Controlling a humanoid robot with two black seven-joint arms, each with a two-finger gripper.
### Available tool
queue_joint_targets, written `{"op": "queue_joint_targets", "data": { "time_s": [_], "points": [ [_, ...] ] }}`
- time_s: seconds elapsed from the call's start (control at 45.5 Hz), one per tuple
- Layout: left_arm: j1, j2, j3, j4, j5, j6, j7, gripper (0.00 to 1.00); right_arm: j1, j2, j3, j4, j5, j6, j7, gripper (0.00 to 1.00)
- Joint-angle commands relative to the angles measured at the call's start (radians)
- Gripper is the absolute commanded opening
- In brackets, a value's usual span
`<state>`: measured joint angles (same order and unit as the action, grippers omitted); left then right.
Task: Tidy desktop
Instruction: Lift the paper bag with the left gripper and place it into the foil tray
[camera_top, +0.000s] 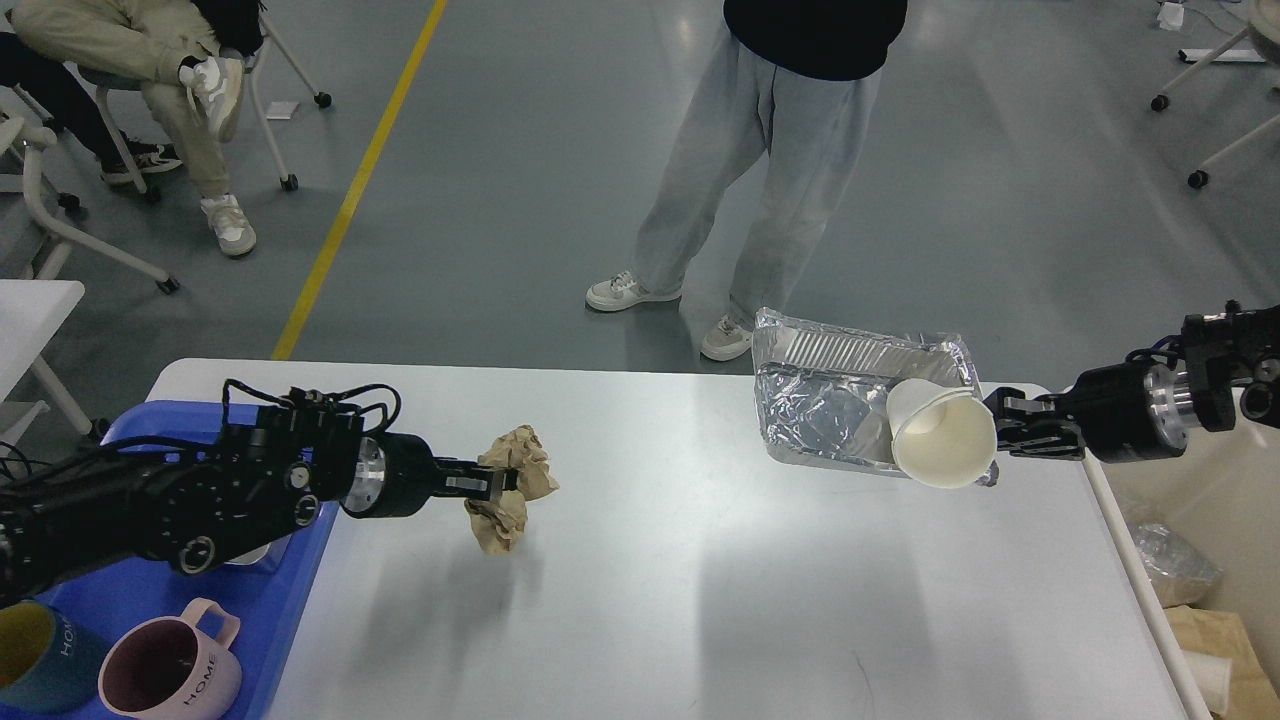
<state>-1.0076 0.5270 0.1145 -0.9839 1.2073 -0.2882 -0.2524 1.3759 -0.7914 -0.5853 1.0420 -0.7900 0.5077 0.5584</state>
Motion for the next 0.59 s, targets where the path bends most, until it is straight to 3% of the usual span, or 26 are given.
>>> {"op": "queue_joint_targets", "data": {
  "time_s": [0.0,0.352,0.571],
  "points": [
    [-0.023,0.131,-0.081,-0.128,-0.003,-0.046,0.001,0.06,0.002,0.001,0.002,0.007,0.000,0.000,0.000,0.00],
    [-0.123,0.502,-0.145,-0.420,-0.043,-0.095,0.001,0.06,0.000,0.006,-0.001,0.009,0.000,0.000,0.000,0.00],
    [-0.131,0.614,-0.213,-0.510,-0.058,-0.103,-0.001,0.07,0.003,0.008,-0.001,0.009,0.000,0.000,0.000,0.00]
  ]
}}
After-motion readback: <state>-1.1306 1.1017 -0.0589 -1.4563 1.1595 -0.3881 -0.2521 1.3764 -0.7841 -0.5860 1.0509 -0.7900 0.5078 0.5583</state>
